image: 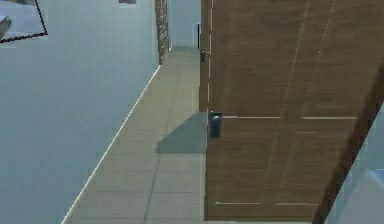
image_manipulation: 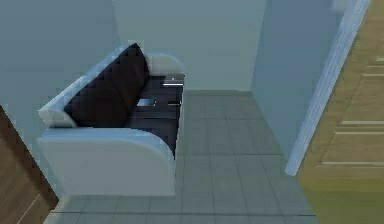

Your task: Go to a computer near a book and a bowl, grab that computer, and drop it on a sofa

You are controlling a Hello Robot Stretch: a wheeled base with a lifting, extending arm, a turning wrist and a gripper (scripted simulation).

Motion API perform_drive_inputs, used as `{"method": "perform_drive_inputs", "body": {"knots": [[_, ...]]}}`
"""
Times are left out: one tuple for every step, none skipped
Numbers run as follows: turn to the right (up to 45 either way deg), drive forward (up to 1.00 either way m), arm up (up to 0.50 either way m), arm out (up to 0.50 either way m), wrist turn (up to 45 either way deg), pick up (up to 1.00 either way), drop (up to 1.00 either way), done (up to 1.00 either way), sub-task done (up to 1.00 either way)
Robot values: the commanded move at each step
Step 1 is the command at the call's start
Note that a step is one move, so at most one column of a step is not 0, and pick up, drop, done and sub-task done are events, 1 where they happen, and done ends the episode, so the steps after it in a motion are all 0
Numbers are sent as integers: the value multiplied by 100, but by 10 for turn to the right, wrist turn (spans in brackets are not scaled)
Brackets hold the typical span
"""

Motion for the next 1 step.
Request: {"method": "perform_drive_inputs", "body": {"knots": [[0,35,0,0,0,0,0,0,0]]}}
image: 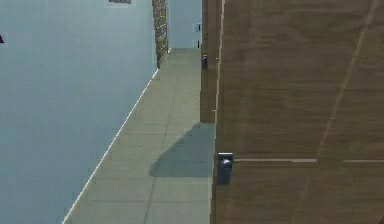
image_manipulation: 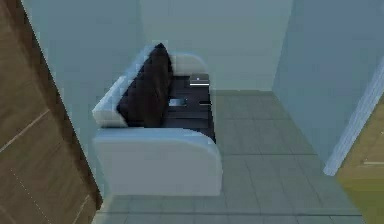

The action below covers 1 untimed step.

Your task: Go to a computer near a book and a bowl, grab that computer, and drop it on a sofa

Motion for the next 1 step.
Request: {"method": "perform_drive_inputs", "body": {"knots": [[-420,0,0,0,0,0,0,0,0]]}}
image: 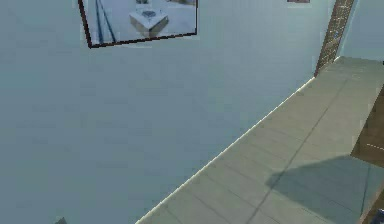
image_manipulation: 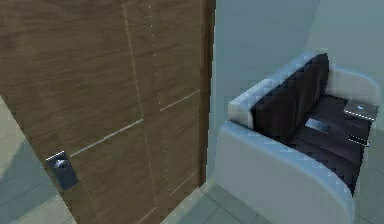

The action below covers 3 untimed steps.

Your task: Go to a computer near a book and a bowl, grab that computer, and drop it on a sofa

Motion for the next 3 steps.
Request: {"method": "perform_drive_inputs", "body": {"knots": [[0,40,0,0,0,0,0,0,0],[390,0,0,0,0,0,0,0,0],[0,100,0,0,0,0,0,0,0]]}}
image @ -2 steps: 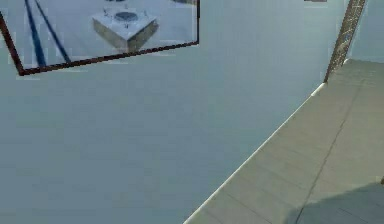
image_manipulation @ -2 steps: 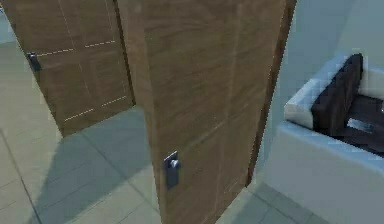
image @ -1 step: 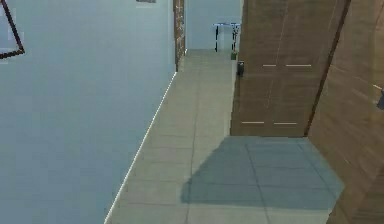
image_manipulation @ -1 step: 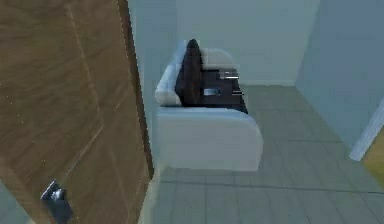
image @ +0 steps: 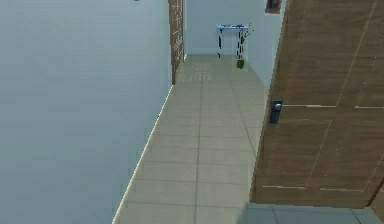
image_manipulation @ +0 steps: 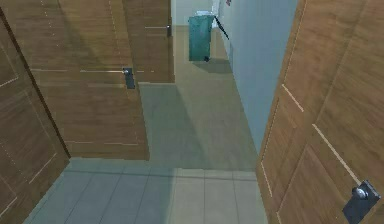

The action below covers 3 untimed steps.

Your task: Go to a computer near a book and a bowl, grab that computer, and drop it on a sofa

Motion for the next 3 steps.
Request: {"method": "perform_drive_inputs", "body": {"knots": [[30,0,0,0,0,0,0,0,0],[-60,0,0,0,0,0,0,0,0],[0,90,0,0,0,0,0,0,0]]}}
